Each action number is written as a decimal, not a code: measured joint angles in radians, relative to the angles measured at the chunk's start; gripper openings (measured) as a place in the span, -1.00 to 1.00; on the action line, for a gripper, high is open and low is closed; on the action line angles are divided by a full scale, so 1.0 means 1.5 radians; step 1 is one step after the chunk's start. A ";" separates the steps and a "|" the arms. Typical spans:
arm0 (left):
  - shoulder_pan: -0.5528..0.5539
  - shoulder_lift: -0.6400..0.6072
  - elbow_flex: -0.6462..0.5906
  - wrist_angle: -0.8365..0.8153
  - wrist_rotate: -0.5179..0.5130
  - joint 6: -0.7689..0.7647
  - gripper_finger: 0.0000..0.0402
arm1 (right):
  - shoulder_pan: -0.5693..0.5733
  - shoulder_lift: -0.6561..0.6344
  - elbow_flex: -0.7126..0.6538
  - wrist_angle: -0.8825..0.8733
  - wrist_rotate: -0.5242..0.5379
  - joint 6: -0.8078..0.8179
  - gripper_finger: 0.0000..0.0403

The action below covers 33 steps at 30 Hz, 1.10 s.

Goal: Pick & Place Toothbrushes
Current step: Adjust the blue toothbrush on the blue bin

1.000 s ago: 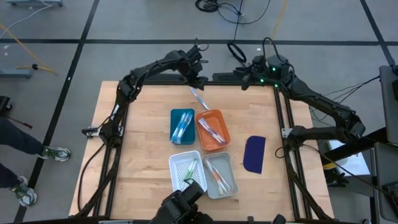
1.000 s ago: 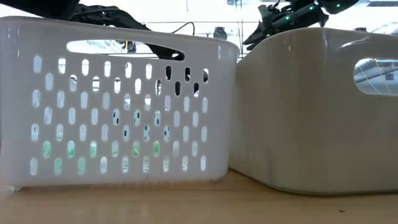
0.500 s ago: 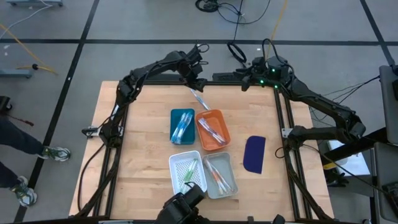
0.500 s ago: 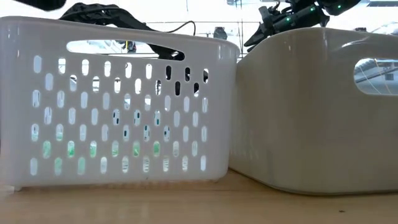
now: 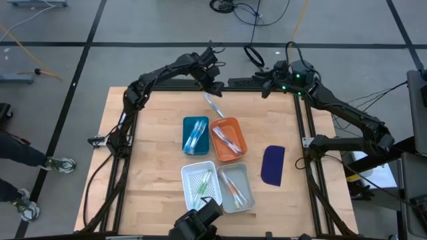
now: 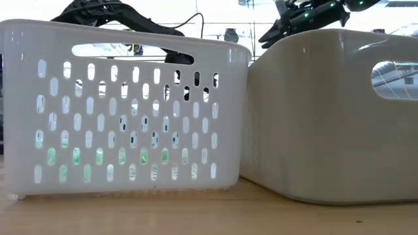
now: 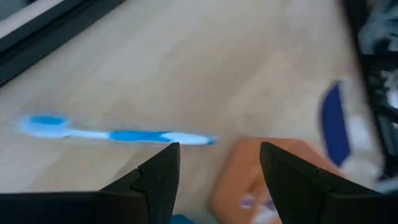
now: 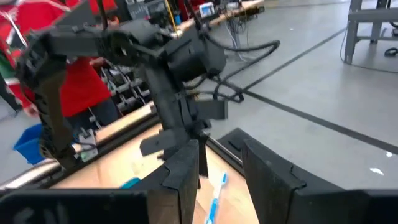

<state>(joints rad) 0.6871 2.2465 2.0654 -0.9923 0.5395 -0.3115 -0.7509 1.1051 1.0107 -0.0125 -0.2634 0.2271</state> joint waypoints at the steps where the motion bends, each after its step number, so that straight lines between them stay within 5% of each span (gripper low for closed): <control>1: -0.003 -0.002 0.001 0.002 0.016 -0.002 0.11 | 0.000 -0.006 0.000 0.000 0.000 0.003 -0.42; 16: 0.004 0.001 0.001 -0.153 0.105 0.164 0.11 | 0.000 -0.093 0.000 -0.045 -0.002 0.020 -0.42; 25: 0.008 0.001 0.048 -0.305 -0.103 0.368 0.11 | 0.000 -0.094 -0.001 -0.080 -0.003 0.015 -0.42; 33: 0.018 0.001 0.048 -0.275 -0.153 0.471 0.11 | 0.000 -0.099 -0.048 -0.080 -0.003 0.022 -0.42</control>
<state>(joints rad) 0.7145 2.2486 2.1376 -1.4051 0.3095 0.3955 -0.7507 0.9573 0.9386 -0.1318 -0.2684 0.2604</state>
